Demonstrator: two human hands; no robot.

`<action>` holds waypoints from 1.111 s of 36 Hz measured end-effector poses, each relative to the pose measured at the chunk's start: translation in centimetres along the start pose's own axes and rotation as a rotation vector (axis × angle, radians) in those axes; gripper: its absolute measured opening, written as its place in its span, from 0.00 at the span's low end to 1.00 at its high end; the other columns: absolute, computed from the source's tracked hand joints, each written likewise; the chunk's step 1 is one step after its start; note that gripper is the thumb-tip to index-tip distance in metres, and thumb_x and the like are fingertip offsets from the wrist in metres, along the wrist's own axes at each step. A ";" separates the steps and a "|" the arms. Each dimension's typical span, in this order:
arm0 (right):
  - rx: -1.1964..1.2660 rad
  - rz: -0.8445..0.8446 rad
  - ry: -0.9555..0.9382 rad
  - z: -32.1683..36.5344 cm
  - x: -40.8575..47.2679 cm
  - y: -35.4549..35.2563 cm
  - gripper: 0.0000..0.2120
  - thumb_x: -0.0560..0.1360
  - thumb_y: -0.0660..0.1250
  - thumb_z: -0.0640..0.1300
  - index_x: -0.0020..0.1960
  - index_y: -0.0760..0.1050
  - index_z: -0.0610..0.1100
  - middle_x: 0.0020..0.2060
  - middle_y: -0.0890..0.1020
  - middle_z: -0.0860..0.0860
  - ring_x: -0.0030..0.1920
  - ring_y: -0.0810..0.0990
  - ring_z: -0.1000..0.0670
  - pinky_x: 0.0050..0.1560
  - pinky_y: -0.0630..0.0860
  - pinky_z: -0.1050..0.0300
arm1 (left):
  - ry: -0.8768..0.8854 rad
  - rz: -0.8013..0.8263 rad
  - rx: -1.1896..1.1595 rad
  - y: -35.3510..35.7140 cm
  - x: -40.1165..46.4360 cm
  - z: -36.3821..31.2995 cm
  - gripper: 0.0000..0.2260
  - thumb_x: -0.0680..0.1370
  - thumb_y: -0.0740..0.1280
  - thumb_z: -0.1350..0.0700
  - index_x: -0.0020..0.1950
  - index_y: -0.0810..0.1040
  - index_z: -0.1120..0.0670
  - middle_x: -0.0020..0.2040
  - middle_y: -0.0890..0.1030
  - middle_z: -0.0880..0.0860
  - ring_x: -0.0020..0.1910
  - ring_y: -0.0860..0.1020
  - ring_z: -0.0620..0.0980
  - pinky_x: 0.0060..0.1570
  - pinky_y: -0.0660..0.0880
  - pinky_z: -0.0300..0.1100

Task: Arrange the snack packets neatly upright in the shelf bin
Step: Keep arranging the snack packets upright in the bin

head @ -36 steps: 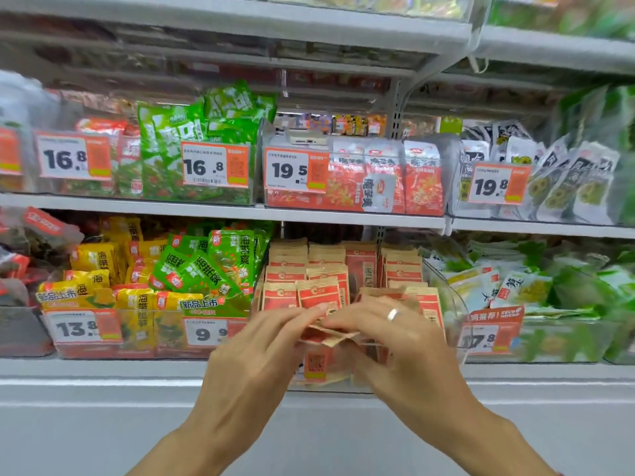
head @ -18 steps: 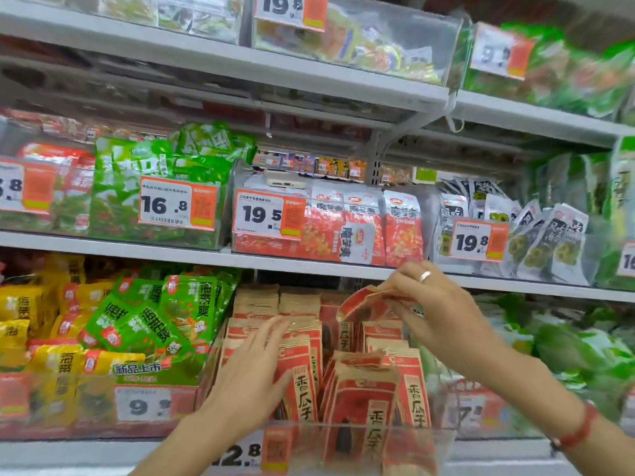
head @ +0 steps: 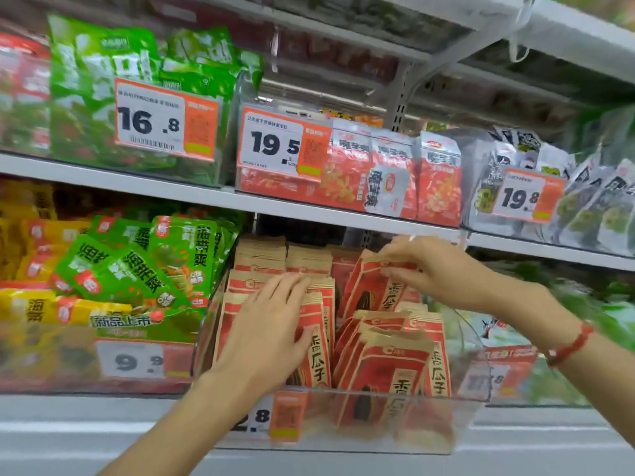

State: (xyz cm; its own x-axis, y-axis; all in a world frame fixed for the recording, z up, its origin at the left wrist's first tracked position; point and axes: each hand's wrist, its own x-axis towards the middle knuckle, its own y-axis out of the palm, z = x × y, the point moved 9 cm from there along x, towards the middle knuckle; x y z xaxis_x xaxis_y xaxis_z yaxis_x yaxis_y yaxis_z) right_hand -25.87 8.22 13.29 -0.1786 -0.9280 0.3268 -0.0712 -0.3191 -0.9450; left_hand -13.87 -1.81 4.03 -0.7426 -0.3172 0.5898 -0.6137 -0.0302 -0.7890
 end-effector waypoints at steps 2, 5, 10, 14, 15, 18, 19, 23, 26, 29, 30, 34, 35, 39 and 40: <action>0.032 0.063 -0.014 1.0 0.5 2.3 0.07 0.79 0.64 0.48 0.54 0.80 0.52 0.45 0.77 0.55 0.46 0.77 0.53 0.50 0.75 0.46 | 0.000 -0.008 -0.009 -0.1 -0.1 0.0 0.30 0.80 0.60 0.45 0.79 0.53 0.50 0.78 0.57 0.45 0.77 0.52 0.44 0.73 0.52 0.39; 0.100 0.056 0.001 1.9 1.5 2.8 0.06 0.80 0.63 0.47 0.49 0.78 0.49 0.43 0.75 0.56 0.46 0.76 0.52 0.52 0.74 0.45 | -0.010 -0.002 -0.028 -0.1 -0.3 0.0 0.29 0.80 0.59 0.45 0.79 0.53 0.50 0.77 0.57 0.45 0.77 0.52 0.44 0.74 0.53 0.39; 0.154 -0.066 -0.029 2.3 1.6 0.2 0.04 0.79 0.64 0.45 0.49 0.78 0.51 0.44 0.78 0.59 0.47 0.76 0.55 0.52 0.74 0.50 | -0.004 -0.028 -0.047 -0.5 -0.4 -0.2 0.30 0.80 0.60 0.44 0.79 0.52 0.50 0.77 0.58 0.44 0.76 0.52 0.43 0.73 0.53 0.37; 0.113 0.156 0.033 0.9 1.2 4.0 0.08 0.80 0.62 0.47 0.55 0.79 0.51 0.49 0.78 0.54 0.51 0.76 0.53 0.55 0.74 0.48 | -0.022 -0.029 -0.036 -0.5 -0.4 -0.1 0.30 0.80 0.60 0.44 0.79 0.53 0.50 0.76 0.59 0.46 0.76 0.54 0.44 0.72 0.58 0.39; 0.135 0.162 0.036 0.8 1.2 4.2 0.08 0.80 0.61 0.46 0.54 0.79 0.49 0.47 0.77 0.54 0.50 0.76 0.54 0.55 0.73 0.50 | -0.019 -0.030 -0.026 -0.6 -0.4 -0.1 0.30 0.80 0.59 0.44 0.79 0.53 0.50 0.76 0.59 0.46 0.75 0.54 0.45 0.71 0.59 0.39; 0.264 0.078 0.012 1.1 1.5 2.9 0.08 0.80 0.61 0.42 0.52 0.78 0.42 0.45 0.77 0.51 0.48 0.76 0.53 0.51 0.71 0.56 | -0.019 -0.041 -0.018 -0.7 -0.4 -0.2 0.30 0.80 0.60 0.44 0.78 0.53 0.50 0.75 0.60 0.46 0.74 0.55 0.45 0.68 0.62 0.37; 0.313 0.030 0.012 1.1 1.6 2.4 0.08 0.81 0.61 0.41 0.52 0.79 0.40 0.46 0.77 0.48 0.48 0.76 0.51 0.51 0.72 0.57 | -0.025 -0.039 -0.021 -0.8 -0.3 -0.1 0.30 0.80 0.60 0.44 0.78 0.53 0.50 0.74 0.60 0.46 0.74 0.55 0.45 0.67 0.64 0.37; 0.455 -0.037 0.062 -0.3 0.7 2.7 0.10 0.81 0.61 0.41 0.57 0.79 0.41 0.48 0.77 0.47 0.49 0.77 0.52 0.51 0.72 0.60 | -0.026 -0.033 -0.031 -0.6 -0.2 -0.1 0.29 0.80 0.60 0.44 0.78 0.54 0.49 0.74 0.61 0.45 0.73 0.55 0.44 0.63 0.67 0.35; 0.473 0.114 0.163 -2.0 -0.7 5.2 0.12 0.79 0.63 0.41 0.61 0.79 0.45 0.52 0.81 0.53 0.49 0.79 0.62 0.51 0.75 0.66 | -0.023 -0.027 -0.043 -0.6 -0.2 -0.1 0.29 0.80 0.60 0.45 0.78 0.54 0.49 0.73 0.60 0.45 0.73 0.55 0.43 0.61 0.68 0.34; 0.428 0.114 0.223 -2.7 -1.0 5.4 0.08 0.77 0.68 0.42 0.54 0.83 0.45 0.50 0.85 0.51 0.49 0.82 0.56 0.54 0.78 0.57 | -0.020 -0.027 -0.035 -0.7 -0.2 -0.2 0.29 0.80 0.60 0.44 0.78 0.53 0.48 0.73 0.59 0.45 0.73 0.55 0.43 0.59 0.69 0.34; 0.411 0.066 0.229 -2.6 -0.9 4.8 0.07 0.76 0.69 0.43 0.52 0.84 0.46 0.47 0.86 0.51 0.47 0.83 0.55 0.53 0.79 0.55 | -0.020 -0.022 -0.032 -0.6 -0.2 -0.2 0.29 0.80 0.60 0.44 0.78 0.53 0.48 0.74 0.59 0.44 0.73 0.55 0.43 0.58 0.70 0.34; 0.038 -0.114 0.232 -1.2 0.2 2.7 0.07 0.74 0.71 0.51 0.50 0.84 0.55 0.40 0.86 0.53 0.41 0.83 0.54 0.46 0.80 0.50 | -0.020 -0.020 -0.031 -0.6 -0.2 -0.1 0.29 0.80 0.60 0.44 0.78 0.52 0.48 0.74 0.59 0.45 0.73 0.54 0.42 0.57 0.70 0.34; -0.118 -0.152 0.244 -0.8 0.4 2.3 0.08 0.74 0.70 0.53 0.52 0.83 0.58 0.41 0.86 0.53 0.43 0.83 0.51 0.45 0.80 0.50 | -0.020 -0.018 -0.031 -0.5 -0.2 -0.1 0.29 0.80 0.60 0.44 0.78 0.52 0.48 0.74 0.59 0.45 0.73 0.54 0.42 0.58 0.70 0.34; -0.261 -0.032 0.214 0.0 2.0 3.8 0.10 0.75 0.69 0.52 0.56 0.81 0.59 0.49 0.85 0.55 0.50 0.82 0.50 0.49 0.78 0.53 | -0.020 -0.017 -0.030 -0.6 -0.1 -0.1 0.30 0.80 0.60 0.44 0.78 0.52 0.48 0.73 0.58 0.44 0.73 0.55 0.42 0.55 0.70 0.33; -0.171 0.091 0.182 0.2 2.2 5.2 0.10 0.75 0.70 0.50 0.55 0.82 0.57 0.49 0.85 0.55 0.49 0.82 0.52 0.50 0.79 0.53 | -0.019 -0.017 -0.030 -0.6 -0.1 -0.2 0.30 0.80 0.60 0.44 0.78 0.52 0.48 0.73 0.59 0.44 0.73 0.55 0.42 0.54 0.70 0.33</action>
State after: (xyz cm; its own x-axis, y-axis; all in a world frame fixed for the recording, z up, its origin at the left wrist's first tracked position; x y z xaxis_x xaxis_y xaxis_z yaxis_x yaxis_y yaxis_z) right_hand -26.49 4.45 9.11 -0.3641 -0.8968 0.2512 -0.2084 -0.1844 -0.9605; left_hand -13.48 -1.62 4.47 -0.7269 -0.3348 0.5996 -0.6342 -0.0074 -0.7731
